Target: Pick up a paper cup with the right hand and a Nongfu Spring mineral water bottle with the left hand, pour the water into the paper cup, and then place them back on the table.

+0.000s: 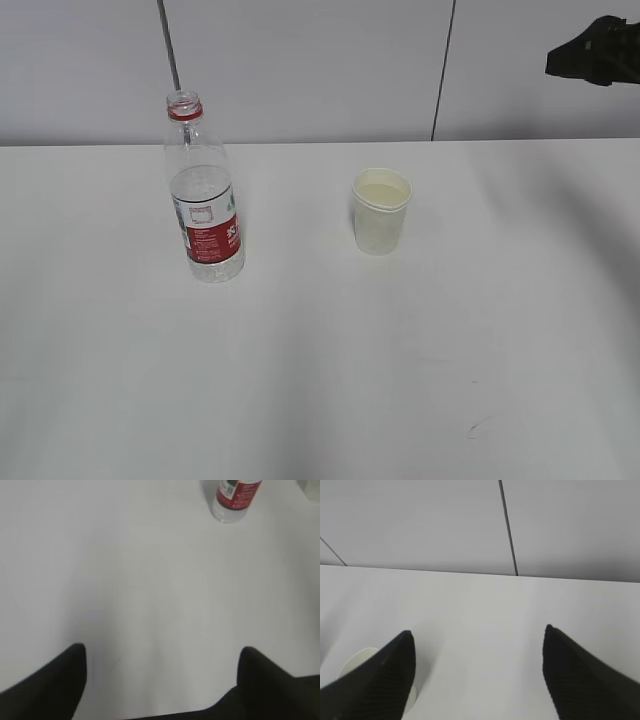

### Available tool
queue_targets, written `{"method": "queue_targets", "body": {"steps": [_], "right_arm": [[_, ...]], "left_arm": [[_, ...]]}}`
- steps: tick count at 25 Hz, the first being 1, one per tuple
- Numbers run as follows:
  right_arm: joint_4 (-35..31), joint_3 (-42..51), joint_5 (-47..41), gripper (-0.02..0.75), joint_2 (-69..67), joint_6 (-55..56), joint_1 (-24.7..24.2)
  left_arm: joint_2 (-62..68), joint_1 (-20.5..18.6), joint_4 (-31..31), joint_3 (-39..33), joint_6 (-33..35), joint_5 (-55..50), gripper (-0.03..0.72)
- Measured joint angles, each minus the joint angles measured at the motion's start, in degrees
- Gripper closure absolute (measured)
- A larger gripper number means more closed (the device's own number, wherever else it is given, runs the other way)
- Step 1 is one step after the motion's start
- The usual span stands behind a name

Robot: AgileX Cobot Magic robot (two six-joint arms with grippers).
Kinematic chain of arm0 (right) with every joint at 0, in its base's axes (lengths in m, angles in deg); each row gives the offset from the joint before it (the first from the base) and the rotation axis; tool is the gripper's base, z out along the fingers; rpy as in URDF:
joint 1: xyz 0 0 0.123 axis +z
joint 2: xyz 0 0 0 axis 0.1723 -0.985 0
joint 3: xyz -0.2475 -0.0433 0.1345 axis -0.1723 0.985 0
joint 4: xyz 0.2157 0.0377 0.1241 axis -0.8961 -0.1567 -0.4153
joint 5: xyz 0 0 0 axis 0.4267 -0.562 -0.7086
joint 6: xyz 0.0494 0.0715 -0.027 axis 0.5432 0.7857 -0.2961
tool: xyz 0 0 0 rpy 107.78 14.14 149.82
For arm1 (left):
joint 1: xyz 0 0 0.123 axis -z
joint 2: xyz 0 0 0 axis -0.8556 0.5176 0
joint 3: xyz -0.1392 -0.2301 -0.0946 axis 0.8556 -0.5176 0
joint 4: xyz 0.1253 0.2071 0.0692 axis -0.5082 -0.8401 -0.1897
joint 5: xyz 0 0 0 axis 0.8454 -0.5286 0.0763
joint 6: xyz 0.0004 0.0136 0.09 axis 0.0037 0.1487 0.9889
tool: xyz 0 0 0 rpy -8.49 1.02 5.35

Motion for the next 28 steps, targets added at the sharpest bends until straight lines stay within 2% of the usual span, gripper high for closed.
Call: {"method": "queue_targets", "body": {"steps": [5, 20, 28], "right_arm": [[0.00, 0.00, 0.00, 0.150, 0.00, 0.00, 0.00], [0.00, 0.10, 0.10, 0.151, 0.00, 0.09, 0.00], [0.00, 3.28, 0.10, 0.150, 0.02, 0.09, 0.00]], "left_arm": [[0.00, 0.00, 2.72, 0.00, -0.03, 0.00, 0.126], [0.00, 0.00, 2.86, 0.00, -0.07, 0.07, 0.126], [0.00, 0.00, 2.86, 0.00, -0.10, 0.07, 0.126]]}}
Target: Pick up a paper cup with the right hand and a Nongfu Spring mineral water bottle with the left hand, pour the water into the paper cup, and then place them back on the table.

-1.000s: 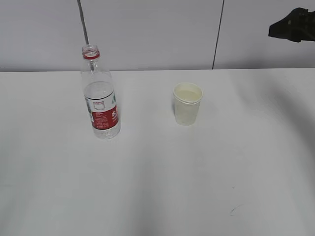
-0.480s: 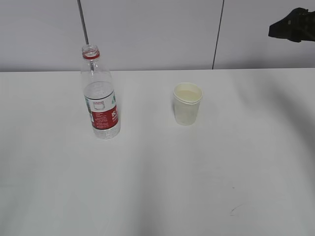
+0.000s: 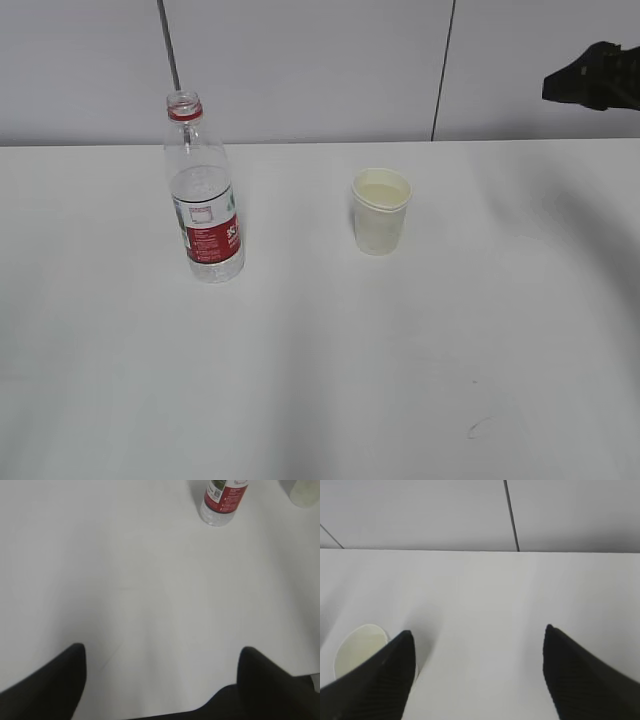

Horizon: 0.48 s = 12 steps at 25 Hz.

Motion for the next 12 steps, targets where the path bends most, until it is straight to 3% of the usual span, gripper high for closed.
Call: {"method": "queue_targets", "body": {"steps": [6, 9, 12], "right_arm": [[-0.29, 3.08, -0.13, 0.151, 0.33, -1.10, 0.00], [-5.98, 6.92, -2.05, 0.151, 1.80, -8.71, 0.00], [-16.25, 11.26, -5.40, 0.151, 4.53, -18.47, 0.00]], "left_arm": [[0.00, 0.00, 0.00, 0.00, -0.04, 0.02, 0.126], [0.00, 0.00, 0.00, 0.00, -0.07, 0.07, 0.126], [0.00, 0.00, 0.00, 0.00, -0.07, 0.09, 0.126]]}}
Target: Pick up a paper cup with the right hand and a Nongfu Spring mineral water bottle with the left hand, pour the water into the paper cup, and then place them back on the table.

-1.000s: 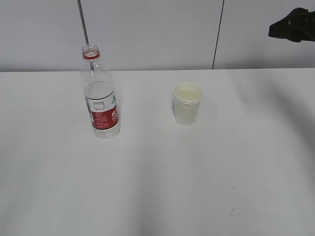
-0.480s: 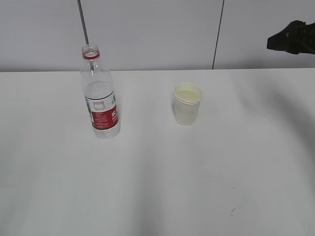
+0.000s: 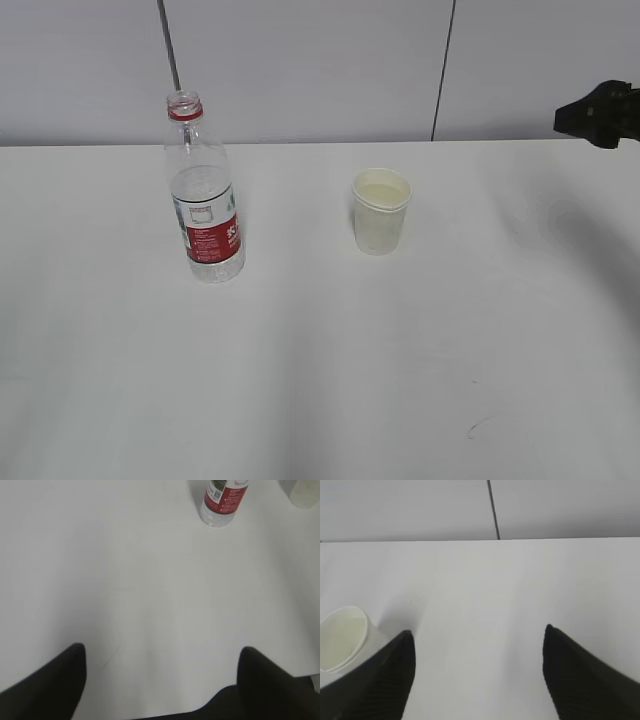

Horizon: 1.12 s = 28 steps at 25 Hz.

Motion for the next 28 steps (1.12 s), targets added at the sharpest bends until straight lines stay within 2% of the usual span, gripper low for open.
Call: {"method": "queue_targets", "body": {"steps": [2, 11, 16, 22, 28], "right_arm": [[-5.81, 2.99, -1.53, 0.151, 1.73, -5.02, 0.00], [-23.50, 15.23, -4.66, 0.151, 8.83, -21.15, 0.11], [-37.10, 21.19, -8.77, 0.151, 13.04, -33.02, 1.41], [-49.38, 24.73, -16.47, 0.151, 16.46, -45.75, 4.70], [-63.99, 24.93, -25.47, 0.151, 18.03, -60.18, 10.99]], "left_arm": [[0.00, 0.00, 0.00, 0.00, 0.00, 0.05, 0.126], [0.00, 0.00, 0.00, 0.00, 0.00, 0.07, 0.126], [0.00, 0.00, 0.00, 0.00, 0.00, 0.07, 0.126], [0.00, 0.00, 0.00, 0.00, 0.00, 0.07, 0.126], [0.00, 0.00, 0.00, 0.00, 0.00, 0.11, 0.126]]}}
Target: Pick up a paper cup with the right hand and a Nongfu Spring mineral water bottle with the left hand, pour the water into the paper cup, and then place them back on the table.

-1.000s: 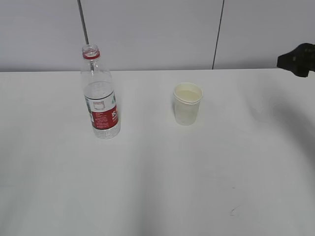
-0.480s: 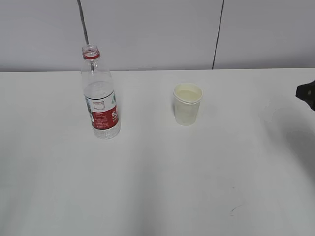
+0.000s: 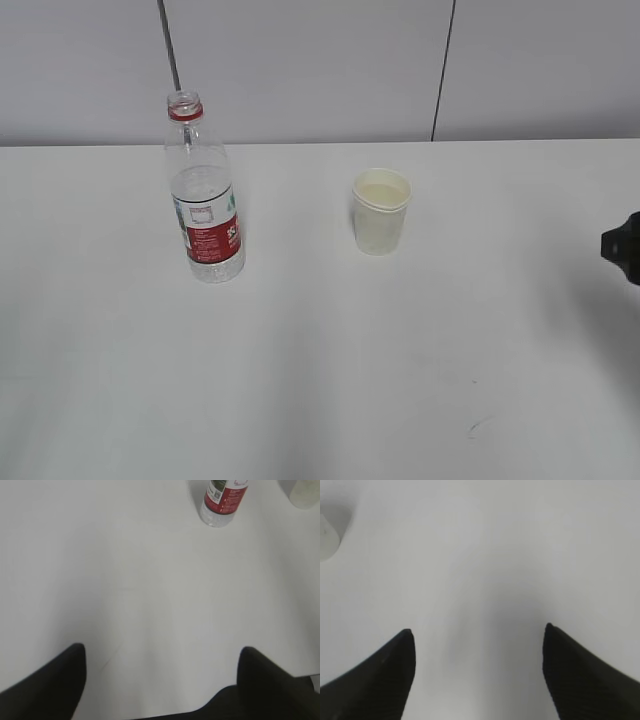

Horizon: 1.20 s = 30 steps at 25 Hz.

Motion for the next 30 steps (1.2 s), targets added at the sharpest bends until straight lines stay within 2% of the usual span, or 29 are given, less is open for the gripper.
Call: {"method": "queue_targets", "body": {"steps": [6, 19, 30], "right_arm": [[-7.99, 0.00, -7.38, 0.150, 2.50, -8.08, 3.76], [-22.74, 0.18, -27.47, 0.151, 17.75, -26.25, 3.77], [-28.16, 2.46, -41.42, 0.151, 29.81, -29.07, 3.77]], "left_arm": [[0.00, 0.00, 0.00, 0.00, 0.00, 0.00, 0.126], [0.00, 0.00, 0.00, 0.00, 0.00, 0.00, 0.126], [0.00, 0.00, 0.00, 0.00, 0.00, 0.00, 0.126]]}}
